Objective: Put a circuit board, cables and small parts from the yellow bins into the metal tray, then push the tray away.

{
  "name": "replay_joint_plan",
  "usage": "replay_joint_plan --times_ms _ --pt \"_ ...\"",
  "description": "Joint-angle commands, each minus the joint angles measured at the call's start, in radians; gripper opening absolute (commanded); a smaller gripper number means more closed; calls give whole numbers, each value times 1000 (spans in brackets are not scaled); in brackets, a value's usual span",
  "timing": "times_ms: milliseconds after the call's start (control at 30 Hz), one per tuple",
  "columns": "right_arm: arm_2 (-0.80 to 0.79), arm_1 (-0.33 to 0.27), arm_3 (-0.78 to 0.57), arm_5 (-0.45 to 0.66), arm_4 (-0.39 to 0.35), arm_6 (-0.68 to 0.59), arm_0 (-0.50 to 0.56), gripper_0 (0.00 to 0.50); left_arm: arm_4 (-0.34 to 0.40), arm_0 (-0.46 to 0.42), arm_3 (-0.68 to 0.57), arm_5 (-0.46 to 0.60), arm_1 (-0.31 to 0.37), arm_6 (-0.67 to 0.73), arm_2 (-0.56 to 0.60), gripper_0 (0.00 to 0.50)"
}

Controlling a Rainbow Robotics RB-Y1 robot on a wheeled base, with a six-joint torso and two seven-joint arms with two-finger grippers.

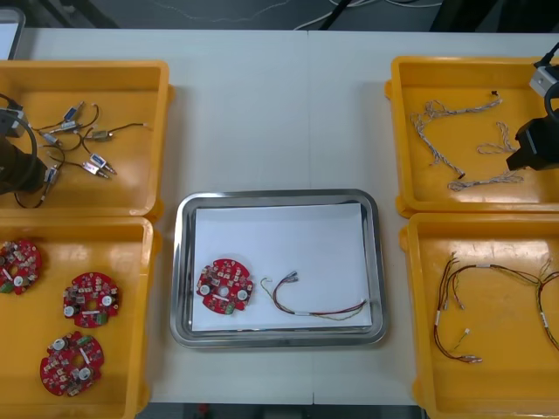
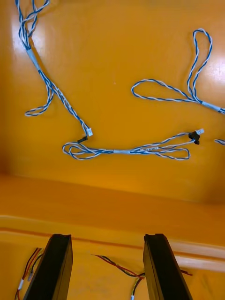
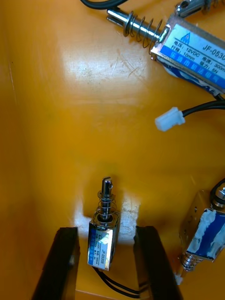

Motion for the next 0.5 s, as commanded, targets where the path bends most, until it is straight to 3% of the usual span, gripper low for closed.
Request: replay_joint_plan --times_ms 33,300,400,467,500 --pt "36 -39 37 -42 21 55 -65 440 -11 -25 0 -13 -12 -81 -12 273" --pt "54 -39 78 -111 29 97 -70 441 -24 -8 0 -36 -18 -81 -12 243" --pt "69 -39 80 -132 66 107 -70 442 -25 -3 0 -37 -18 -81 -12 167" --pt "80 -39 106 -160 78 115 -73 441 -24 -3 0 -37 -18 -79 -12 42" --pt "83 -39 115 -169 78 115 -76 441 -24 -3 0 -36 -18 -79 -12 7"
